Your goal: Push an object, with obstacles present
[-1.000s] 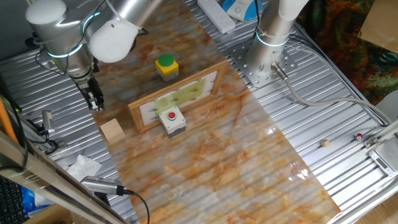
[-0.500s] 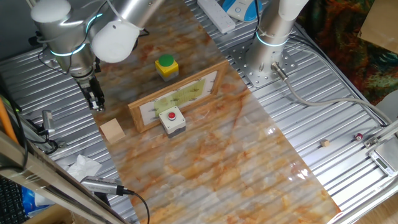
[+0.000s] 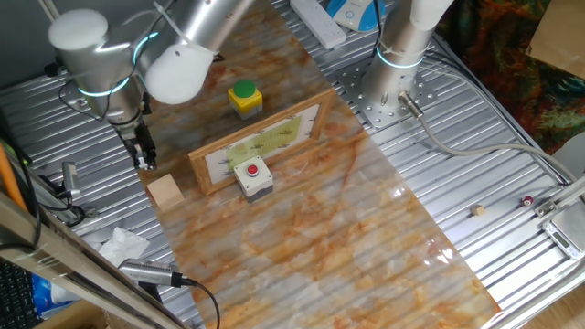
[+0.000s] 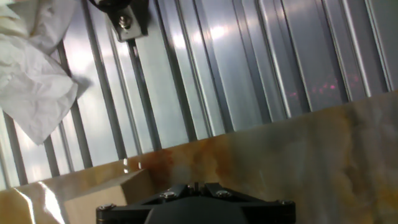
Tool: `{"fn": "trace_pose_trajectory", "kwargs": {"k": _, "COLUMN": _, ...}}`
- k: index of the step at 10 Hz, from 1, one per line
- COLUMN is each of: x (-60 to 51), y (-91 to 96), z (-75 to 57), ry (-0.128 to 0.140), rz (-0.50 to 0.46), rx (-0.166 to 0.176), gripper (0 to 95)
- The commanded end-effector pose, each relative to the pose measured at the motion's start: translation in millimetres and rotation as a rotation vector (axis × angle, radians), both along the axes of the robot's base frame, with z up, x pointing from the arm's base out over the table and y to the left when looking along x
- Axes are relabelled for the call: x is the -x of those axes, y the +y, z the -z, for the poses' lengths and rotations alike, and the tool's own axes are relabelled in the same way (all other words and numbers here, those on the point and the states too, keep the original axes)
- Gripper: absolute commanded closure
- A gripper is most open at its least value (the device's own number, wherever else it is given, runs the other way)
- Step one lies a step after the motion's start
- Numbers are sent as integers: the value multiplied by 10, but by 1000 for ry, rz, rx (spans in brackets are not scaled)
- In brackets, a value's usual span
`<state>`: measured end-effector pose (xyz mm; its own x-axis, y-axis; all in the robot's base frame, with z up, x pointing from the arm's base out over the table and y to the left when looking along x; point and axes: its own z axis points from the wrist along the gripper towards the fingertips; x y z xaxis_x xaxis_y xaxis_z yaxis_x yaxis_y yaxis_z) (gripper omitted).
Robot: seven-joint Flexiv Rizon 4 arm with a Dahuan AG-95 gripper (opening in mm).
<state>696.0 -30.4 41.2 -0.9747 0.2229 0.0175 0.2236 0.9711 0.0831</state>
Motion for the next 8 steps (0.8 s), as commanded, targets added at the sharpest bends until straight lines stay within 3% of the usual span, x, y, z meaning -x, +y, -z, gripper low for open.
{"fn": "trace_pose_trajectory", "kwargs": {"k": 1, "x": -13, "y": 32, "z": 24, "ry": 1, "rz": 5, "rx": -2, "gripper": 950}}
{"fn": "trace_pose_trajectory", "kwargs": {"k": 5, "x": -73, "y": 229, "z": 72, "ry": -5, "rz": 31, "rx": -2, "gripper": 950}}
{"fn": "trace_pose_trajectory", "kwargs": {"k": 7, "x": -12, "y": 298, "z": 330, "ry": -35, "rz": 25, "rx": 18, "gripper": 950}}
{"fn": "trace_pose_trajectory", "kwargs": {"k": 8, "x": 5, "y": 311, "z": 360, "ry": -21, "rz": 16, "rx": 43, "gripper": 950}}
